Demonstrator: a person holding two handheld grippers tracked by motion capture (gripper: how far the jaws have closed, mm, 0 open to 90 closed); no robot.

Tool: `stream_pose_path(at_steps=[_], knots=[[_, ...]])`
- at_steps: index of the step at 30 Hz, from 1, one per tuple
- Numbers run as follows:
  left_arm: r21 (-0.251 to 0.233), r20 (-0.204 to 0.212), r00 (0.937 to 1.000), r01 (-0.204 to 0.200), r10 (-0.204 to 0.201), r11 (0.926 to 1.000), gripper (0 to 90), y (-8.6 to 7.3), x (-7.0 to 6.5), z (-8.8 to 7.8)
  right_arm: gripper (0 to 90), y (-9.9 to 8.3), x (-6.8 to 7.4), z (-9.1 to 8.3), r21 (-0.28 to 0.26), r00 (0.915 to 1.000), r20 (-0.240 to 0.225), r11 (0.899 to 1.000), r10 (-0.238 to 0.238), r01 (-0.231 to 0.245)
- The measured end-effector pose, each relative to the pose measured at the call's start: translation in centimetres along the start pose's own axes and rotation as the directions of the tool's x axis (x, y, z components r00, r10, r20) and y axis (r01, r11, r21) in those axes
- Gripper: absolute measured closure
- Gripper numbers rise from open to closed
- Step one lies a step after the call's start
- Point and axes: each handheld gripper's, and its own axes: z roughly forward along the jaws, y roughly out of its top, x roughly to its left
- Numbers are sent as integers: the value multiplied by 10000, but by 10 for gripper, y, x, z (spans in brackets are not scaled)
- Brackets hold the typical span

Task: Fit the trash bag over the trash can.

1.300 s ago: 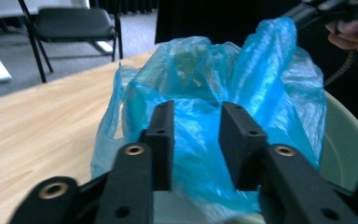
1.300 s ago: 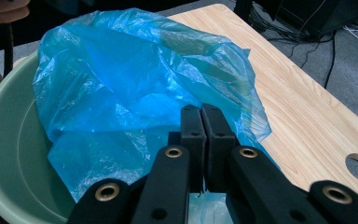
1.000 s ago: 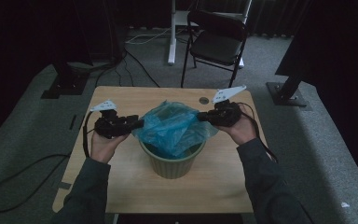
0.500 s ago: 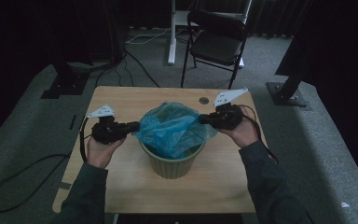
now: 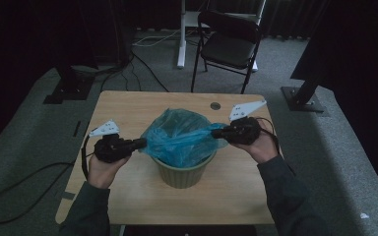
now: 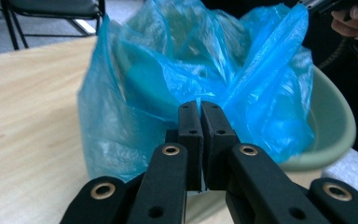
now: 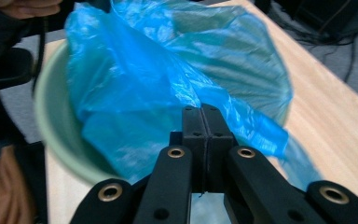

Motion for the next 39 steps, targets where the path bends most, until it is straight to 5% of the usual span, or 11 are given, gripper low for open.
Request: stream_pose_path(at_steps=[13, 26, 36, 39], knots=[[56, 455, 9990, -24, 22, 10000, 868, -17, -17, -3, 900, -32, 24, -6, 334, 9965, -822, 9993, -125, 153], [233, 819, 9966, 23, -42, 9997, 856, -31, -25, 0, 900, -55, 25, 7, 833, 9941, -1071, 9965, 183, -94], [505, 1062, 9942, -245, 190, 9984, 881, -36, -34, 14, 900, -63, 27, 24, 810, 9832, -1706, 9954, 644, -512], [578, 1237, 9920, -341, 267, 9977, 894, -37, -38, 18, 900, -65, 27, 31, 1158, 9860, -1561, 9924, 594, -415]])
